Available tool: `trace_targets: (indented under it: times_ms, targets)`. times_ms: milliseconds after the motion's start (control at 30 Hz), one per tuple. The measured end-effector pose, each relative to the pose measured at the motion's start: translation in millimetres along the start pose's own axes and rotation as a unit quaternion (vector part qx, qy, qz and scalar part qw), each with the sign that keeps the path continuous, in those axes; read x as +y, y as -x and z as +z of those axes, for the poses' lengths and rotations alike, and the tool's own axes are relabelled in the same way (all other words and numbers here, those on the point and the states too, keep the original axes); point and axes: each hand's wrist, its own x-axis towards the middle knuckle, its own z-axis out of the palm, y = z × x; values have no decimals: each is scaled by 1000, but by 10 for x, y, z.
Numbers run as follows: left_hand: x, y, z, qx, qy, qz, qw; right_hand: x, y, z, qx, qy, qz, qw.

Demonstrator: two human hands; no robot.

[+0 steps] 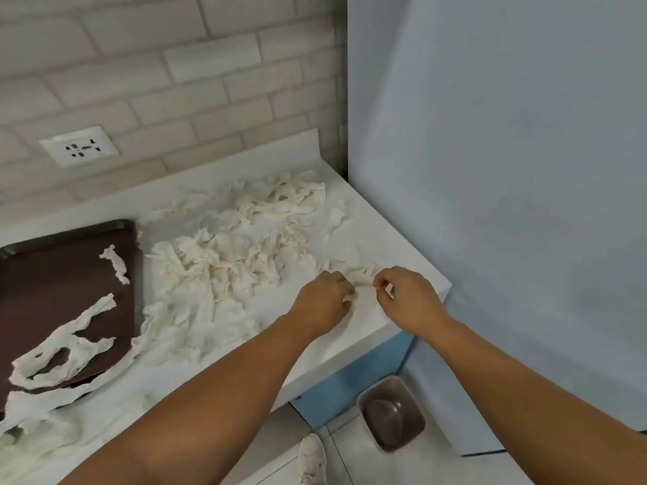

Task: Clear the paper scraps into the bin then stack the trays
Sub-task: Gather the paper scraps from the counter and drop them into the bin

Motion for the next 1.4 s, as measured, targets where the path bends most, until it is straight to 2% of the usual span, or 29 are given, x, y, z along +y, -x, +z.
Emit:
trace_targets:
  times_ms: [33,133,267,433,533,667,733,833,967,1067,1133,1233,1400]
  targets:
    - [-4,-16,59,-15,-2,0,1000,19,8,34,-2,0,13,1000]
    - [-8,1,223,11,6,18,1000,75,35,134,-4,-5,42,999]
    - [-99,-21,318,72,38,29,996,128,24,190,25,-28,35,999]
    - [-259,-148,126,155,137,45,977,68,-98,194,92,-57,42,993]
    - [-335,-253,-183,204,237,-5,950,19,-235,155,106,-79,56,990]
    - [-476,-449,-549,244,383,-113,884,-76,-479,98,105,-91,55,989]
    - [-530,-535,-714,255,398,-163,866,-135,-635,94,99,-90,53,990]
    - [-680,-644,-842,272,353,-212,869,-228,-909,147,88,-90,43,991]
    - [-963,-752,-861,276,347,-266,856,-332,-1334,295,57,-46,55,996]
    - [-1150,-791,-878,265,347,-277,856,-384,-1654,429,25,23,80,996]
    - [-1270,-812,-868,251,386,-267,847,-402,-1857,507,-5,77,98,992]
    - [-1458,-829,-831,238,469,-251,813,-386,-2120,614,-48,144,117,982]
    - [-1654,-826,-808,223,505,-258,792,-272,-2329,805,-79,197,119,970]
